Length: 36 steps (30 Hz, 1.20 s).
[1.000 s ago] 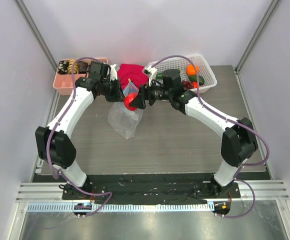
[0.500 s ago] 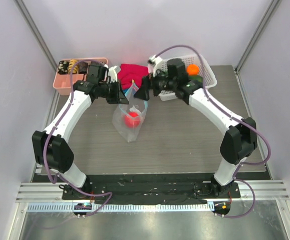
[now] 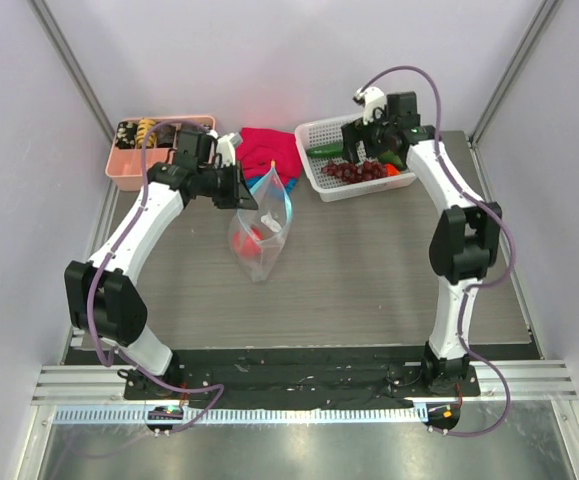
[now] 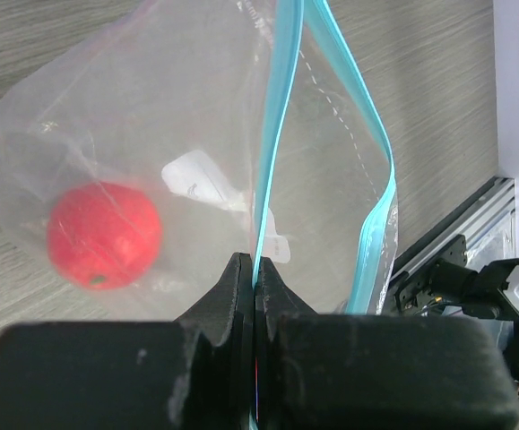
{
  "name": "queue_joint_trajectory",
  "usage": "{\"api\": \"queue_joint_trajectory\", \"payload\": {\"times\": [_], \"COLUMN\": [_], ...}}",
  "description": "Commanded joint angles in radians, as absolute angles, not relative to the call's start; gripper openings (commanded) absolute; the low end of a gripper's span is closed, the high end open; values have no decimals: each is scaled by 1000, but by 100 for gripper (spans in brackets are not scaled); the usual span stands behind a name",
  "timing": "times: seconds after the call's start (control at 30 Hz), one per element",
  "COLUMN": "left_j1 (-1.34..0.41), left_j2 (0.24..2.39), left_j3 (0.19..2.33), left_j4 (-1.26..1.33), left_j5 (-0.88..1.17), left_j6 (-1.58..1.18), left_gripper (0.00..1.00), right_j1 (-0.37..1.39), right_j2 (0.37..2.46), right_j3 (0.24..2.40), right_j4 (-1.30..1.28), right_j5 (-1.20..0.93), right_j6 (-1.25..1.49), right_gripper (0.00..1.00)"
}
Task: Place the food in the zip-top bag and seal the zipper
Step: Pick up the fake fruit from the bin.
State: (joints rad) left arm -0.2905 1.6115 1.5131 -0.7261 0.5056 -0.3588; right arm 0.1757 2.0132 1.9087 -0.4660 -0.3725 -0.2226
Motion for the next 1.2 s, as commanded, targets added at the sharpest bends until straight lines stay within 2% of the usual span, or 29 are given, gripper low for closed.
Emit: {"api": "queue_joint_trajectory", "payload": {"times": [0.0, 0.33, 0.5, 0.53, 0.57, 0.73, 0.77, 0.87, 0.97, 1.17], "left_j1": [-287, -287, -287, -287, -285, -285, -285, -284, -282, -265], "left_j2": [1577, 1575, 1591, 1592, 1595, 1592, 1591, 1585, 1583, 1582], "left_j3": [1493, 1466, 1466, 1468, 1468, 1476, 1479, 1480, 1486, 1488], "left_j4": [-683, -689, -684, -686, -686, -689, -692, -692, -696, -698], "left_j5": [529, 511, 515, 514, 515, 506, 506, 500, 496, 494], "left_j6": [-341, -325, -328, -330, -330, -327, -327, -325, -324, -334], "left_gripper": [0, 0, 0, 0, 0, 0, 0, 0, 0, 0], "right_j1": [187, 187, 190, 189, 189, 190, 189, 189, 183, 170], "right_j2": [2137, 2374, 2454, 2465, 2476, 2441, 2427, 2366, 2300, 2194], "right_j3": [2038, 2203, 2240, 2247, 2258, 2287, 2283, 2284, 2283, 2272], "right_j4": [-587, -672, -672, -670, -664, -647, -640, -623, -606, -545], "right_j5": [-216, -164, -147, -143, -134, -158, -163, -170, -186, -232], "right_j6": [-511, -718, -771, -776, -778, -739, -730, -707, -667, -569], "right_gripper": [100, 99, 92, 88, 74, 42, 30, 13, 1, 1]}}
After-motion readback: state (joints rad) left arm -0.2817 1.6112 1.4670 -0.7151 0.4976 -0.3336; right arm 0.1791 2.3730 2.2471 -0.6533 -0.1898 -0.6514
